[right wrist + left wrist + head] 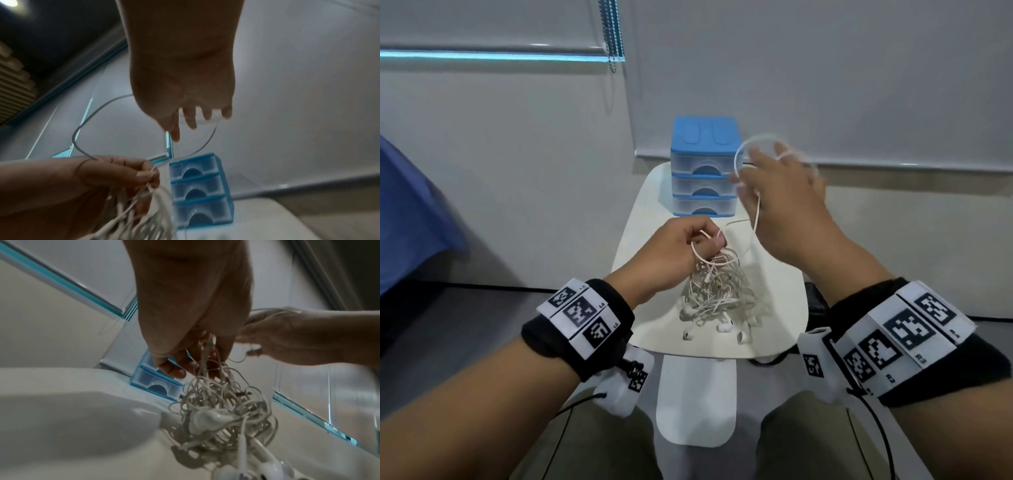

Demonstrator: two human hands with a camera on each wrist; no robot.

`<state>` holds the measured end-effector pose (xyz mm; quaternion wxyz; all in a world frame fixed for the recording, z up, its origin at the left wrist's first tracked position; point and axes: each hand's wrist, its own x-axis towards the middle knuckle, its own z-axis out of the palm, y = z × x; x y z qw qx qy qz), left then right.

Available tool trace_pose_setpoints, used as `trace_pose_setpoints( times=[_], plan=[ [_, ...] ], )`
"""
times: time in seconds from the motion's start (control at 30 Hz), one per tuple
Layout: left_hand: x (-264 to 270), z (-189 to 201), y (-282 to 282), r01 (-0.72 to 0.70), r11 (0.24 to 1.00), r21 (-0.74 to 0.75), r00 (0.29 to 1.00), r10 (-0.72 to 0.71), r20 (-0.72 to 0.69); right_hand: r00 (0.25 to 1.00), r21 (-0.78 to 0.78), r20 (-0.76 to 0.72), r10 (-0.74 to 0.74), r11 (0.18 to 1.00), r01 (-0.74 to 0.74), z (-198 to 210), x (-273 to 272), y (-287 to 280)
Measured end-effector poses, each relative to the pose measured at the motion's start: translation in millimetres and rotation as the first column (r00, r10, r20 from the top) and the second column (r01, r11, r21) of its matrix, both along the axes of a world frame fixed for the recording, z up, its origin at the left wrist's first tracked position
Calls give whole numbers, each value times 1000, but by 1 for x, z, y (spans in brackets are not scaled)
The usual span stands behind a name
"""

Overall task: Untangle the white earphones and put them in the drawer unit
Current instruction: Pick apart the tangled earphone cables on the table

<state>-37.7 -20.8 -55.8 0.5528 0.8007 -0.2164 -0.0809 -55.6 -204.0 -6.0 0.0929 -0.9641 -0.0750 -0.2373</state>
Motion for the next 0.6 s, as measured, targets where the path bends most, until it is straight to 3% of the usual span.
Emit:
trace_pose_setpoints(
  times=[0.1,0.17,0.27,0.47,0.6],
  plan=[
    [0,-2,1,8,1000,-5,999,-7,54,938,154,-322,128,985,-82,-22,-2,3],
    [-2,-2,2,29,999,20,997,-31,77,916,225,-355,185,968,-108,-28,-7,5],
    [-4,-2,4,37,999,40,998,-39,58,939,272,-299,171,958,-88,-25,-8,3],
    [-3,-5,8,10,997,77,1000,-11,15,998,478,58,-8,878,-21,-3,-8,-6],
    [-1,-4,14,-20,997,77,1000,20,6,988,416,-36,-152,896,153,-6,-8,-30]
  ],
)
